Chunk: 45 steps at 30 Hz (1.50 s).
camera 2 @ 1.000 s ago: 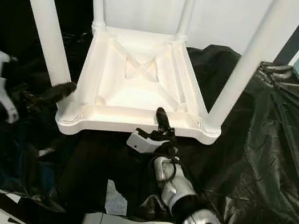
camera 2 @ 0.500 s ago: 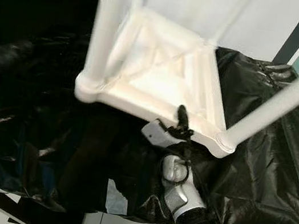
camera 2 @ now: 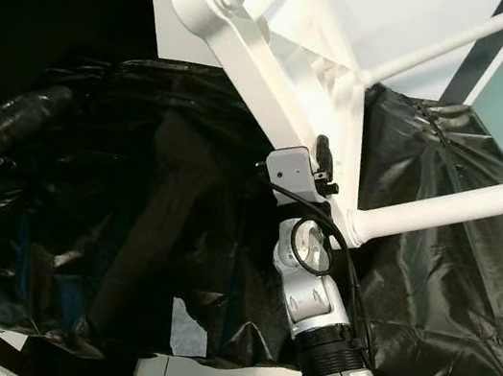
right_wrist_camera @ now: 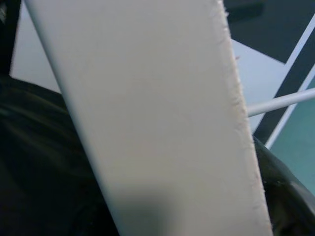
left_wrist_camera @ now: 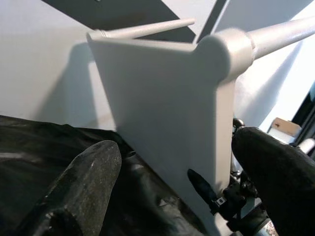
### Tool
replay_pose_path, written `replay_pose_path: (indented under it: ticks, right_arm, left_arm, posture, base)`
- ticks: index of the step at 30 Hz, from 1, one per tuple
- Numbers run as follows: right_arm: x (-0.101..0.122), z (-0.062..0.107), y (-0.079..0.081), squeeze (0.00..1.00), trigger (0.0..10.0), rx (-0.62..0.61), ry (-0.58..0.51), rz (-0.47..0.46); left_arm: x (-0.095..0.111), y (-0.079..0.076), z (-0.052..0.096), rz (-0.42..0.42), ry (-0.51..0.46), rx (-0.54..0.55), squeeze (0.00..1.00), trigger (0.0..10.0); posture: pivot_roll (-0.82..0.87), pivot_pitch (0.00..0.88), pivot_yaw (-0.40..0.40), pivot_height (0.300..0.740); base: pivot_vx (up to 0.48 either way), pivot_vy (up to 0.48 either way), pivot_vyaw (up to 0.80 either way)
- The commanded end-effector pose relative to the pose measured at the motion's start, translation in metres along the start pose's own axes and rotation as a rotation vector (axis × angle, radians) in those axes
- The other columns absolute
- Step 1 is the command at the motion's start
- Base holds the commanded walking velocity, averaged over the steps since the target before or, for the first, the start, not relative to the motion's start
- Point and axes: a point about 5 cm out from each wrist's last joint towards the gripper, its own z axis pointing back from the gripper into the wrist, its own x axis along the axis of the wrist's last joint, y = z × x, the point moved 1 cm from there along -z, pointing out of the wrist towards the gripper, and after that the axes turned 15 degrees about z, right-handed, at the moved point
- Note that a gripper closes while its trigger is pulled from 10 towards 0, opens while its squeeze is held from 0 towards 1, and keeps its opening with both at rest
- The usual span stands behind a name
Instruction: Building children table
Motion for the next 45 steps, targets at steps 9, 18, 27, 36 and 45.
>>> replay_pose_path:
  ticks: [9,18,27,36,45]
  right_arm:
    - [0.041,0.012,0.002,0.00,10.0,0.090,-0.228,-0.385]
    - [0.029,0.024,-0.011,0.00,10.0,0.022,-0.193,-0.435]
    - [-0.014,0.056,-0.066,1.00,10.0,-0.259,-0.019,-0.338]
    - [-0.009,0.061,-0.041,0.00,10.0,-0.046,-0.045,-0.477]
    - [-0.044,0.098,-0.049,0.00,10.0,-0.070,0.081,-0.356]
  left_arm:
    - [-0.011,-0.013,-0.006,-0.013,0.042,-0.118,0.00,10.0]
    - [-0.012,-0.014,-0.008,-0.010,0.054,-0.130,0.00,10.0]
    - [-0.017,-0.009,-0.022,0.007,0.101,-0.161,0.00,10.0]
    - [-0.022,-0.012,-0.029,-0.028,0.128,-0.169,0.00,10.0]
    - [-0.023,-0.011,-0.031,-0.038,0.159,-0.174,0.00,10.0]
  posture:
    - [0.06,0.000,-0.048,0.740]
    - [0.06,0.000,-0.038,0.740]
    - [0.01,0.000,0.014,0.740]
    - [0.03,0.000,-0.001,0.740]
    - [0.02,0.000,0.024,0.740]
  base:
    - [0.000,0.000,0.00]
    - [0.000,0.000,0.00]
    - [0.000,0.000,0.00]
    - [0.000,0.000,0.00]
    - [0.000,0.000,0.00]
